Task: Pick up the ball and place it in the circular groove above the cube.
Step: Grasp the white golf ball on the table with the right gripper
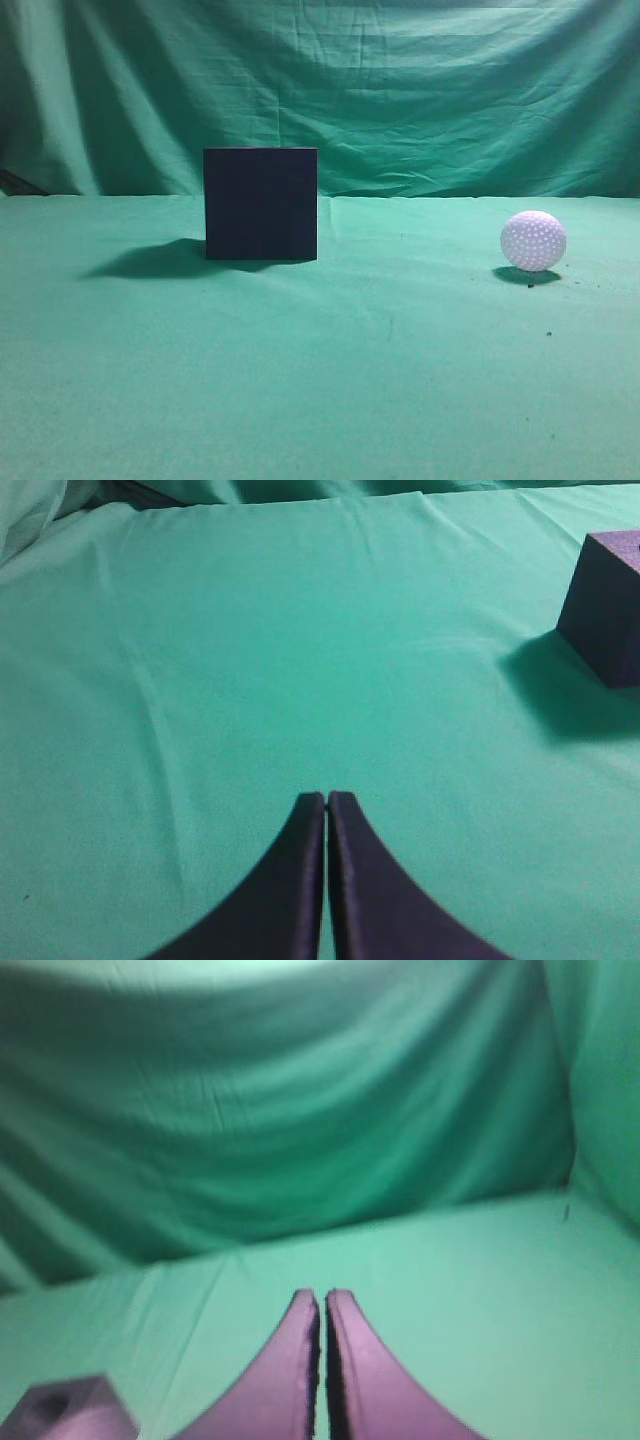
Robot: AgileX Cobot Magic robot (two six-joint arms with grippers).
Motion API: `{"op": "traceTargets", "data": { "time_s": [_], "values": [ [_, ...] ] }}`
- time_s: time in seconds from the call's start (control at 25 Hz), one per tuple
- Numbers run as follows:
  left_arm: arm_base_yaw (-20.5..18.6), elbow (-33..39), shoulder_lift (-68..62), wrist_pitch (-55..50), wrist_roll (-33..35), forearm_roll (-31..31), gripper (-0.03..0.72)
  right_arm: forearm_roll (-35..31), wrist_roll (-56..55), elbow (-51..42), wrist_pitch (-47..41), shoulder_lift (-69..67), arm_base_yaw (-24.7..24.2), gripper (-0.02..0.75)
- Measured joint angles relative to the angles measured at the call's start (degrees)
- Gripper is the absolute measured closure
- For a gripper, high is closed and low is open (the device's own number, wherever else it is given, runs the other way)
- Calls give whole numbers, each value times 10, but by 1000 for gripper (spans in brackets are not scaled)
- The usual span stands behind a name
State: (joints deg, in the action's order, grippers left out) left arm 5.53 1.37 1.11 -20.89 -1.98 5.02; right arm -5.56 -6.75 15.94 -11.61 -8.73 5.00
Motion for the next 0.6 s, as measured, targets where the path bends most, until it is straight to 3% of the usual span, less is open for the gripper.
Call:
{"op": "traceTargets", "data": {
  "time_s": [0.28,0.6],
  "values": [
    [0,0,0,0,0,0,688,-81,-1,62,-129,-188,0,738],
    [0,0,0,0,0,0,688,-161,258,167,-289,-378,41,738]
  ]
}}
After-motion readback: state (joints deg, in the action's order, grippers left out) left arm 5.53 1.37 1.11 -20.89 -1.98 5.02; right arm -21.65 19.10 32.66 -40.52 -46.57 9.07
